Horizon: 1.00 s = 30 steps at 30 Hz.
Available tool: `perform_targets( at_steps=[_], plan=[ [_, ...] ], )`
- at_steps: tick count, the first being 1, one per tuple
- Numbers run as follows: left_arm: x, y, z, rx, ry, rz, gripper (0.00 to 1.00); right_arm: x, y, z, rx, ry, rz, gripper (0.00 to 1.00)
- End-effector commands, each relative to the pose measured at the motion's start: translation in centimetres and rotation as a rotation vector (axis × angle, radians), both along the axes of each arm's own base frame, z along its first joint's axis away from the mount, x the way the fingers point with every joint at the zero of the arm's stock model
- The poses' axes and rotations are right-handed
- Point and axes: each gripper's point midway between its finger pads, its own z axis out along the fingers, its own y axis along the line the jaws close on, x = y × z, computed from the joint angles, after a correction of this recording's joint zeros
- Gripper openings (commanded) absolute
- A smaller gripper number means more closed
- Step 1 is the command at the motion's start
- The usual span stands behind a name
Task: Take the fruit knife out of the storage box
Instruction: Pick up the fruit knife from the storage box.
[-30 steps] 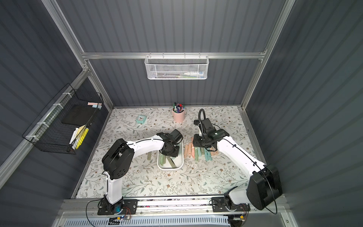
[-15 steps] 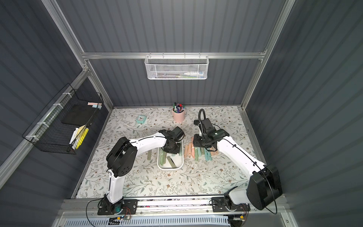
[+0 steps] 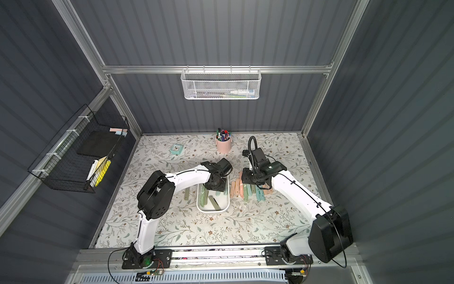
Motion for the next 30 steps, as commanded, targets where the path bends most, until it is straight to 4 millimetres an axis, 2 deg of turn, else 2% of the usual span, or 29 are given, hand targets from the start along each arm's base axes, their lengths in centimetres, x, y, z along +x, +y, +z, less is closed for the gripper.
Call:
perform_targets(
  at_steps=[1,2,5,9,16,19,25,30],
  plan=[
    [-0.8,0.9,-2.0,0.058,0.051,0.004,0.53,-0.2,-0.1,-0.1,-0.013,0.012,-0.007,0.46],
    [-0.9,1.0,-2.2,0.061,0.055,0.005,0.51,-0.2,-0.2,-0.1,-0.015,0.011,-0.007,0.46],
    [-1.2,1.3,-2.3,0.07,0.061,0.009,0.36,-0.2,-0.3,0.0,-0.017,0.008,-0.012,0.46],
    [-1.7,1.9,-2.4,0.085,0.07,0.016,0.2,-0.1,-0.2,-0.2,-0.014,0.013,-0.011,0.46],
    [-1.3,1.7,-1.6,0.07,0.044,0.022,0.17,-0.2,-0.2,-0.3,-0.013,0.017,-0.011,0.46],
    [-0.6,1.2,0.1,0.044,0.014,0.024,0.17,-0.2,-0.2,-0.2,-0.017,0.013,-0.011,0.46],
    [-0.3,0.6,5.7,-0.042,-0.068,0.009,0.19,-0.2,-0.4,-0.3,-0.021,0.012,-0.018,0.46],
    [-0.3,1.6,9.6,-0.056,-0.127,-0.013,0.21,-0.2,-0.1,-0.5,-0.011,0.021,-0.013,0.47]
  ],
)
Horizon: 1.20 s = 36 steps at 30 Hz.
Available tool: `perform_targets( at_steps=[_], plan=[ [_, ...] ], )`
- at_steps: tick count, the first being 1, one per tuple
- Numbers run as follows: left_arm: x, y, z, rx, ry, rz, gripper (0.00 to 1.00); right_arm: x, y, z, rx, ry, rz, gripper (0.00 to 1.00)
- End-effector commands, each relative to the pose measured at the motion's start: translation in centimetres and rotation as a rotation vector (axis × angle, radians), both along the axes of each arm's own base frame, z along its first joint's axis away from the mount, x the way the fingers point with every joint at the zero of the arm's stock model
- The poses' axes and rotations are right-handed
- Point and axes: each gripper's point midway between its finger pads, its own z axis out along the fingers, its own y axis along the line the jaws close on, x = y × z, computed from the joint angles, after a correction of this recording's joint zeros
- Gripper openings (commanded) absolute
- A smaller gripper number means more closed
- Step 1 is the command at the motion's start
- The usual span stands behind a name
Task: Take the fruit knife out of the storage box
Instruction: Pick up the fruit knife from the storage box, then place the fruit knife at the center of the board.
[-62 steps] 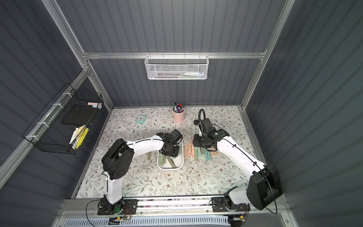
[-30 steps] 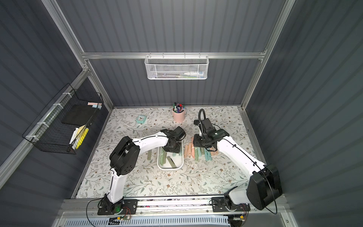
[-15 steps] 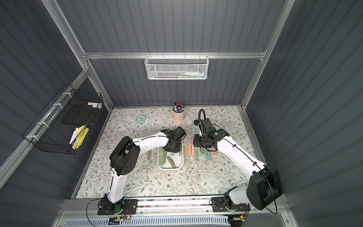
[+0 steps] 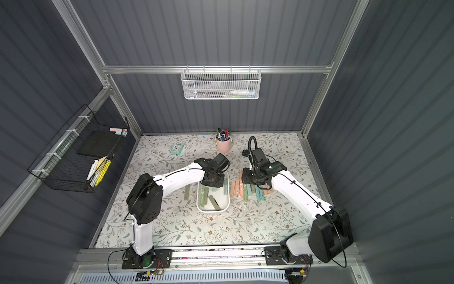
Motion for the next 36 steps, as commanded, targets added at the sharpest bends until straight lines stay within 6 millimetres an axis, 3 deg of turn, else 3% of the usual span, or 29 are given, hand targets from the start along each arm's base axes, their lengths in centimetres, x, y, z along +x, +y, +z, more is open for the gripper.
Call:
perform_targets(
  at_steps=[1,6,7,11,15,25,36],
  plan=[
    [-0.3,1.5,3.5,-0.002,-0.041,-0.01,0.21,-0.2,0.1,-0.5,-0.003,0.023,-0.009,0.47],
    [-0.5,6.0,5.6,-0.046,-0.067,0.054,0.22,-0.3,0.2,-0.5,0.002,0.025,-0.004,0.46],
    [-1.1,7.6,4.8,-0.031,-0.049,0.075,0.23,-0.3,0.1,-0.6,0.001,0.027,-0.004,0.46],
    [-1.9,13.1,5.0,-0.004,-0.078,0.155,0.24,-0.3,0.2,-0.5,0.007,0.025,0.0,0.46],
    [-3.1,16.6,3.3,0.045,-0.077,0.206,0.27,-0.3,0.4,-0.6,0.011,0.029,0.005,0.46],
    [-3.2,19.2,-3.8,0.041,0.015,0.313,0.3,-0.7,0.5,-0.8,0.013,0.045,0.017,0.47],
    [-2.6,18.8,-6.3,0.029,0.068,0.307,0.31,-0.7,0.6,-1.1,0.014,0.054,0.016,0.47]
  ],
)
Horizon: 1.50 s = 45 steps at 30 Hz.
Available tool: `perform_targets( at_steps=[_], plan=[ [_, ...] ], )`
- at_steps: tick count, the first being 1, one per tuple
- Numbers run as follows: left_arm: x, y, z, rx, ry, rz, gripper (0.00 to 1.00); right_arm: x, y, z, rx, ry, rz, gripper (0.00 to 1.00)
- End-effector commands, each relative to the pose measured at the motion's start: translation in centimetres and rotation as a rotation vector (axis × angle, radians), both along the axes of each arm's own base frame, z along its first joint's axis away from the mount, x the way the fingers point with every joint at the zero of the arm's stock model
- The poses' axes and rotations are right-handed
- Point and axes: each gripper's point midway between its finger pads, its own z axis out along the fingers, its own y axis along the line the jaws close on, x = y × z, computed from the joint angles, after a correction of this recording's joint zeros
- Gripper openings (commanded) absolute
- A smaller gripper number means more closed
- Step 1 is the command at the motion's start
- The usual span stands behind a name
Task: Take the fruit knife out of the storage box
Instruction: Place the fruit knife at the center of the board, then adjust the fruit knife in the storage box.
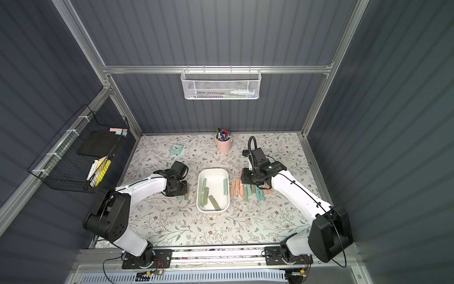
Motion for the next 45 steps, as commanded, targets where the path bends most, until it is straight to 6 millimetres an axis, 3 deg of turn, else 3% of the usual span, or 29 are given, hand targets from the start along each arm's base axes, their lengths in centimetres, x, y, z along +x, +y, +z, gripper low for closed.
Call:
perform_targets(
  at_steps=[1,9,15,19,23,27,31,37,45],
  plan=[
    [0.2,-0.4,-0.5,-0.019,0.011,-0.014,0.31,-0.5,0.1,-1.1,-0.01,0.044,0.001,0.47],
    [0.2,0.0,-0.3,0.001,0.013,-0.004,0.39,-0.4,0.4,-0.9,-0.005,0.044,0.004,0.47],
    [0.2,0.1,0.3,0.004,0.002,0.001,0.39,-0.5,0.9,-0.8,0.0,0.042,0.018,0.46],
    [0.4,0.2,2.4,-0.002,-0.036,0.006,0.4,-0.7,2.2,0.5,0.013,-0.002,0.047,0.47],
    [0.7,-0.3,6.7,-0.041,-0.109,-0.021,0.54,-1.4,4.7,1.3,0.01,-0.026,0.102,0.47],
    [0.6,-2.6,10.1,-0.162,-0.173,-0.145,0.85,-2.3,7.1,0.4,-0.038,-0.003,0.152,0.47],
    [-0.7,-4.8,11.8,-0.278,-0.177,-0.259,0.99,-3.3,9.4,-1.4,-0.121,0.05,0.182,0.48],
    [-2.2,-5.8,13.1,-0.346,-0.223,-0.352,0.99,-3.2,10.8,-3.9,-0.3,0.111,0.169,0.53],
    [-3.2,-3.0,14.7,-0.249,-0.317,-0.297,0.99,-2.4,12.6,-6.7,-0.375,0.187,0.161,0.74]
  ],
)
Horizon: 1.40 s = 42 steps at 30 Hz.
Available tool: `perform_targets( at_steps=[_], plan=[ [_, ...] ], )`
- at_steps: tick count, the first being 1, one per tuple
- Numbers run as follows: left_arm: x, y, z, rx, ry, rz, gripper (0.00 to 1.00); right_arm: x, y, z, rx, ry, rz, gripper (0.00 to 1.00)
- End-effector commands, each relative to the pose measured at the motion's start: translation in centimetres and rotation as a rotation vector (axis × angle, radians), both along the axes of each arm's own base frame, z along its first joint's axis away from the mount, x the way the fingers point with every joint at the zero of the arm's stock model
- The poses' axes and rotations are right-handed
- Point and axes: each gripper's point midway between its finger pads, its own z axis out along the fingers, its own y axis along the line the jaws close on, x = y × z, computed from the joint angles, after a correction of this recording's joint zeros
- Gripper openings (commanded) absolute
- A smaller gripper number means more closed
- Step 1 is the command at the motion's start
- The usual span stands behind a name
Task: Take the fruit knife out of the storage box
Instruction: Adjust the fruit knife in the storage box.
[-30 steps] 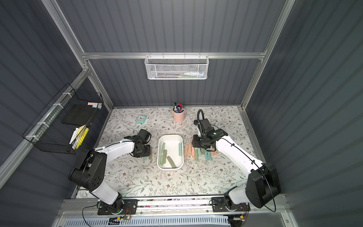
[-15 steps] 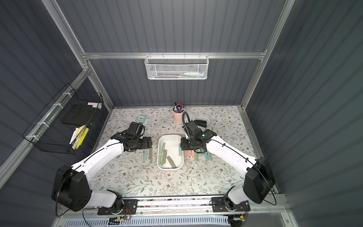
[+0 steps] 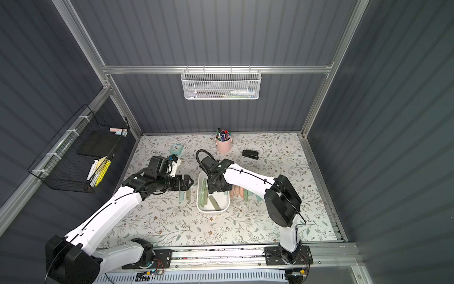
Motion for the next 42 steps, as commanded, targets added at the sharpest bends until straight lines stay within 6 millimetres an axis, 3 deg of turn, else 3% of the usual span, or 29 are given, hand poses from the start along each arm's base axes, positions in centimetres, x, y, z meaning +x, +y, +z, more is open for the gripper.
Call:
perform_targets(
  at_steps=[1,5,8,12,13,24,31,42],
  plan=[
    [-0.5,1.5,0.0,0.06,-0.02,0.026,1.0,-0.2,-0.8,-0.7,-0.082,0.025,-0.039,0.75],
    [-0.6,1.5,0.4,0.051,-0.034,0.029,0.99,-0.1,-0.5,-1.9,-0.091,0.046,-0.069,0.79],
    [-0.6,1.3,0.3,0.046,-0.026,0.025,0.99,0.1,-0.3,-2.7,-0.095,0.052,-0.083,0.9],
    [-0.6,1.2,0.3,0.04,-0.025,0.026,0.99,0.2,0.2,-3.3,-0.087,0.063,-0.098,0.91],
    [-0.7,1.2,0.4,0.039,-0.026,0.025,0.99,0.4,0.4,-3.5,-0.082,0.061,-0.101,0.99],
    [-0.7,1.2,0.2,0.034,-0.022,0.029,0.99,1.4,1.9,-4.5,-0.029,0.066,-0.1,0.95],
    [-0.6,1.2,0.2,0.037,-0.02,0.031,0.99,2.0,1.4,-6.2,-0.012,0.103,-0.153,0.93],
    [-0.4,1.1,-0.2,0.039,-0.009,0.029,0.99,2.7,0.6,-6.4,-0.042,0.082,-0.165,0.96]
  ],
)
